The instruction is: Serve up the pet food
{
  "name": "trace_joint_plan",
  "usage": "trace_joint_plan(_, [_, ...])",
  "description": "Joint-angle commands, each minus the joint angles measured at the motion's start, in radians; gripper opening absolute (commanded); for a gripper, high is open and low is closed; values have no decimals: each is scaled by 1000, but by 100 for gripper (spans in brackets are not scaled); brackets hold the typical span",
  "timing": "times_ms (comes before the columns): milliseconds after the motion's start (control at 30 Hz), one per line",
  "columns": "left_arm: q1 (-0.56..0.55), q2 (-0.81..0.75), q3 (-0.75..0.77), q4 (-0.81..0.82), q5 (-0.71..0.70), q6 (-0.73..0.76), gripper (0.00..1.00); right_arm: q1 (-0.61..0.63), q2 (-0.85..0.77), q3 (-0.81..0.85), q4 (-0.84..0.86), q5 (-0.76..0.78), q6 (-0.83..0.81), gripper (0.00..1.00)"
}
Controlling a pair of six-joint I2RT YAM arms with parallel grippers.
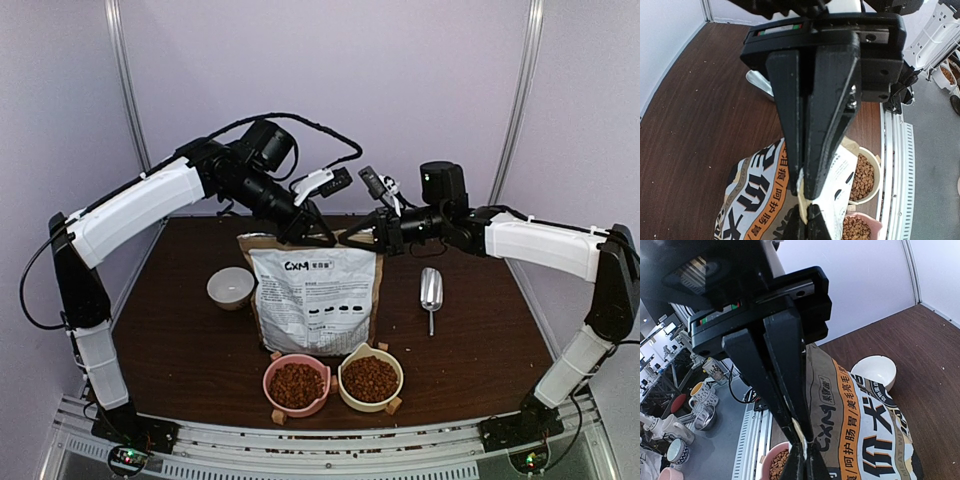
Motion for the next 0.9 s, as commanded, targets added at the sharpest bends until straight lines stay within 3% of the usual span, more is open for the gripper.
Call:
trace_joint_plan(0, [10, -52, -20, 33, -55, 17, 4, 7, -15, -7, 61, 7, 15, 0])
trace_joint_plan(167, [24, -60, -46, -10, -116, 39, 17, 3, -37, -12, 54, 14, 10, 0])
trace_joint_plan(200, [26, -63, -52, -14, -125, 42, 15, 2, -40, -14, 53, 15, 8, 0])
trace_joint_plan(267, [30, -75, -65, -16, -136, 46, 1, 2, -46, -14, 52, 15, 7, 0])
trace_joint_plan(500, [35, -85, -72, -15, -172, 53, 0, -3, -64, -22, 47, 24, 4, 0])
trace_joint_plan(600, [42, -91, -77, -16, -197, 53, 13, -6, -80, -30, 42, 28, 1, 0])
trace_joint_plan(667, [47, -94, -82, -16, -206, 54, 14, -7, -91, -35, 35, 32, -4, 0])
trace_joint_plan(767, [52, -98, -88, -16, -216, 57, 0, -9, -106, -41, 19, 36, -14, 0])
trace_joint_plan(867, [55, -106, -100, -15, -225, 61, 0, -12, -117, -44, 13, 41, -18, 0])
